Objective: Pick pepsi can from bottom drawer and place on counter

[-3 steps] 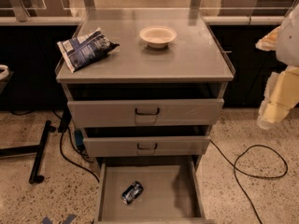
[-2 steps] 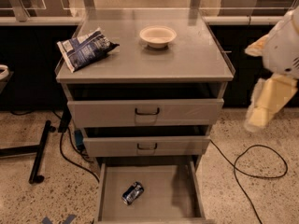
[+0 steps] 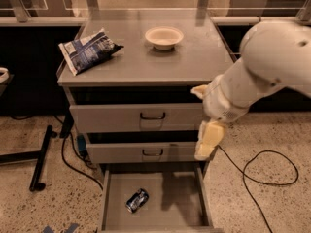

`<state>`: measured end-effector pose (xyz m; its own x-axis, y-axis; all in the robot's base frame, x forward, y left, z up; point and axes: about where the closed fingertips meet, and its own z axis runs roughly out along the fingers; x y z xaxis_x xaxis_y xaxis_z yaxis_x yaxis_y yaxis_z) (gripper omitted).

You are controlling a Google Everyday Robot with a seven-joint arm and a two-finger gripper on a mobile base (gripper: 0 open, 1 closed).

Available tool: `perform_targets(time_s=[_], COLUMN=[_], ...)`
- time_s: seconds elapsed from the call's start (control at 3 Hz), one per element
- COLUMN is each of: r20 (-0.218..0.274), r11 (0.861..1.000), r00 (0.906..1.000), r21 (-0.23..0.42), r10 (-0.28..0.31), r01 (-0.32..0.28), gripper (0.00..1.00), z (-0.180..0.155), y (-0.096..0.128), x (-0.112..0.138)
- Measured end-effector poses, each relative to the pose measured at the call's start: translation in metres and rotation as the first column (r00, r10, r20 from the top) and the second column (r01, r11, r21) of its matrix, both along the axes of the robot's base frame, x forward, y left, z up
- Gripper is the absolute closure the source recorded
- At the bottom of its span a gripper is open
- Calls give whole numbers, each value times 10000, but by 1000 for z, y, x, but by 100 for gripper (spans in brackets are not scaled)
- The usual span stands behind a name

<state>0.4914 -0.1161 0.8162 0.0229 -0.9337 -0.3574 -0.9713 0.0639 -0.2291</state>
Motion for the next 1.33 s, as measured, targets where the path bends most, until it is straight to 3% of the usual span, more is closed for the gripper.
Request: perform_targets(time_s=[0.33,0.67,1.0,1.33], r20=[470,975,1029,1029], r11=[9843,9405,9194,9196], r00=[9853,9450,9256,9256], r21=[571,1091,1184,1178], r10=[1643,3122,3643,3642], r01=[-1669,-3219,-3750,-3749], gripper=[0,0,0,0], z=[-72,-125,-146,-146], y=[48,88,94,94], x=[22,40,41,41])
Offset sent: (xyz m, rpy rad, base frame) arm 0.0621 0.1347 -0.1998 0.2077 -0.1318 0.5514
